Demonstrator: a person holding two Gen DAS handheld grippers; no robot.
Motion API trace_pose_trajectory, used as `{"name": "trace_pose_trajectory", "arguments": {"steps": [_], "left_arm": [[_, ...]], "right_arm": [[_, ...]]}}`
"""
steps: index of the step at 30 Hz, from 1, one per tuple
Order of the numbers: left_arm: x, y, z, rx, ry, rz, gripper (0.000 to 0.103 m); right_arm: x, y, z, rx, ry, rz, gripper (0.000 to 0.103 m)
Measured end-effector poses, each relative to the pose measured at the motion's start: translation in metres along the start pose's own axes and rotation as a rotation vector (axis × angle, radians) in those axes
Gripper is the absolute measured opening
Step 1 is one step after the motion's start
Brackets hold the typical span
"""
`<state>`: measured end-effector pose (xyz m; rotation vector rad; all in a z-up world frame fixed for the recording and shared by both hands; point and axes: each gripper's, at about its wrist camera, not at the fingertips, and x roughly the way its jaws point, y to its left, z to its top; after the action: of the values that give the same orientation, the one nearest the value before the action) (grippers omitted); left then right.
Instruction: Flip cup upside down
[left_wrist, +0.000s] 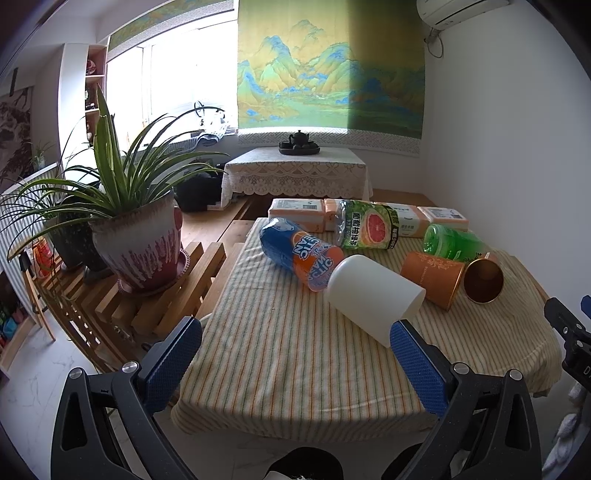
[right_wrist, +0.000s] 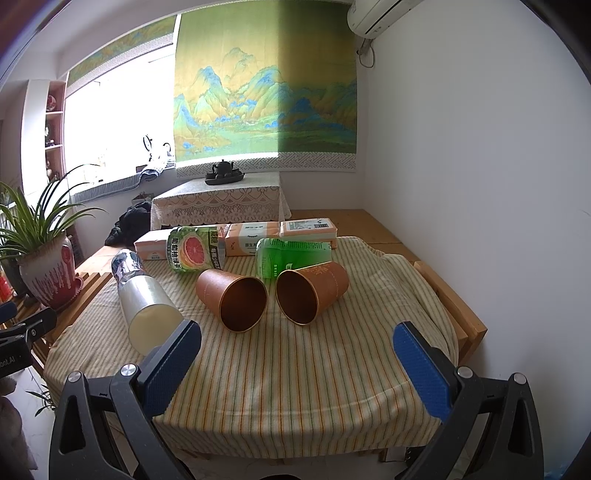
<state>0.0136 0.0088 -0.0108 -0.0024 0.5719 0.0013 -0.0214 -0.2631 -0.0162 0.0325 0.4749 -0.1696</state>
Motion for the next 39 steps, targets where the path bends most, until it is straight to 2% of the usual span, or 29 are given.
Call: {"name": "trace_pose_trajectory", "arguments": {"steps": [16,23,32,34,39], "left_arm": [[0.009,-0.002,0.001,0.01,0.011,-0.011,0.103],[0.018,-0.004,0.004,0.017,0.025,-0.019,0.103],[0.038,-0.003,0.014,0.027,0.042,-0.013,0.103],[0.042,-0.002,0.017,0.029,0.042,-0.009,0.103],[0.055,-0.004,0.028,0.042,0.049,-0.014,0.103]], "right_arm": [[0.012,-0.003,0.003,-0.014,0.019,0.01,0.102],[0.027,-0.011,0.013,-0.022,0.047,0.065,0.102],[0.07,-0.034,0.051,-0.086,0.105,0.164,0.102],[0.083,-0.039,0.062,-0.113,0.118,0.162,0.097],[0.122,-0.041,0.091,-0.243,0.18,0.199,0.092]]}}
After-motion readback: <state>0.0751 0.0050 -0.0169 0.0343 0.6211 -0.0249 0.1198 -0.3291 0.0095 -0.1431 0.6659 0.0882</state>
